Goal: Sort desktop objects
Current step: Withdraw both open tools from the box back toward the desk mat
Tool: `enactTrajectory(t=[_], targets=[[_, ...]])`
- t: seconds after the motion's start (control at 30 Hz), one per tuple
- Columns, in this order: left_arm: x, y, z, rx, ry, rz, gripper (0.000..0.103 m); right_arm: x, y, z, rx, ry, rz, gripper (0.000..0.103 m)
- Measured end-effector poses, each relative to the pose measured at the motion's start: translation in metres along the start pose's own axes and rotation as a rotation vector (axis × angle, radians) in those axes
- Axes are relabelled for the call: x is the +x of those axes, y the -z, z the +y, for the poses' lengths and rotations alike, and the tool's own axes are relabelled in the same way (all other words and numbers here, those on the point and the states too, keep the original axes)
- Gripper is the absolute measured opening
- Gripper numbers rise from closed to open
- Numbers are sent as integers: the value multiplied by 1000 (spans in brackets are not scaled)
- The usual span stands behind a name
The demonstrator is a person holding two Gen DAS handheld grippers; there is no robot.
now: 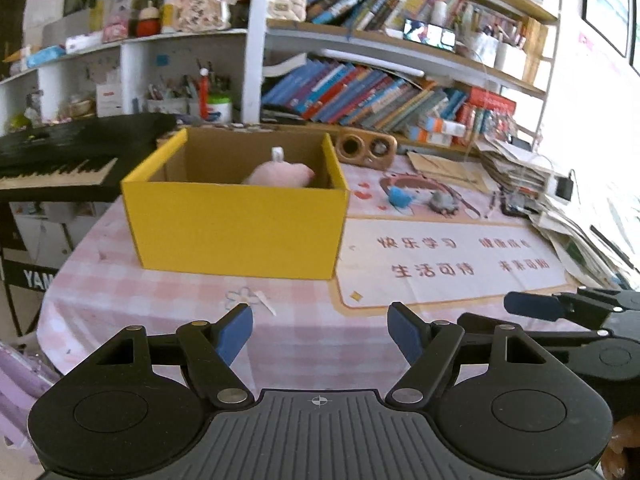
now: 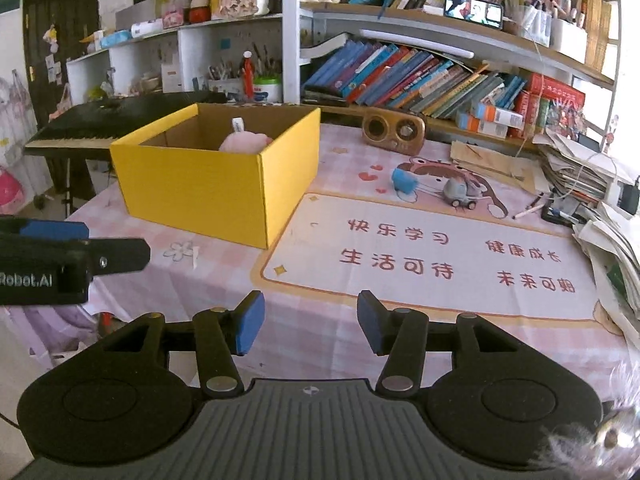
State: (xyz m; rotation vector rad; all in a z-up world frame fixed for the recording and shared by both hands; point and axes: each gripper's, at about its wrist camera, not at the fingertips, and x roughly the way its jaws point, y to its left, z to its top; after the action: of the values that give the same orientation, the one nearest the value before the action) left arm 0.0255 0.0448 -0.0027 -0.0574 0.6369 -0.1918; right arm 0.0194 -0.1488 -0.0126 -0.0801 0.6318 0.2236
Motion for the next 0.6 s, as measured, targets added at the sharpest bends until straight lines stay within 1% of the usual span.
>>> enactTrajectory(t=[0.3, 0.6], targets=[[12, -2, -13, 14, 44, 27, 77, -1, 6, -17, 32, 42, 22, 51], [32, -9, -42, 55, 116, 47, 77, -3, 10, -50, 83, 116, 41, 52]])
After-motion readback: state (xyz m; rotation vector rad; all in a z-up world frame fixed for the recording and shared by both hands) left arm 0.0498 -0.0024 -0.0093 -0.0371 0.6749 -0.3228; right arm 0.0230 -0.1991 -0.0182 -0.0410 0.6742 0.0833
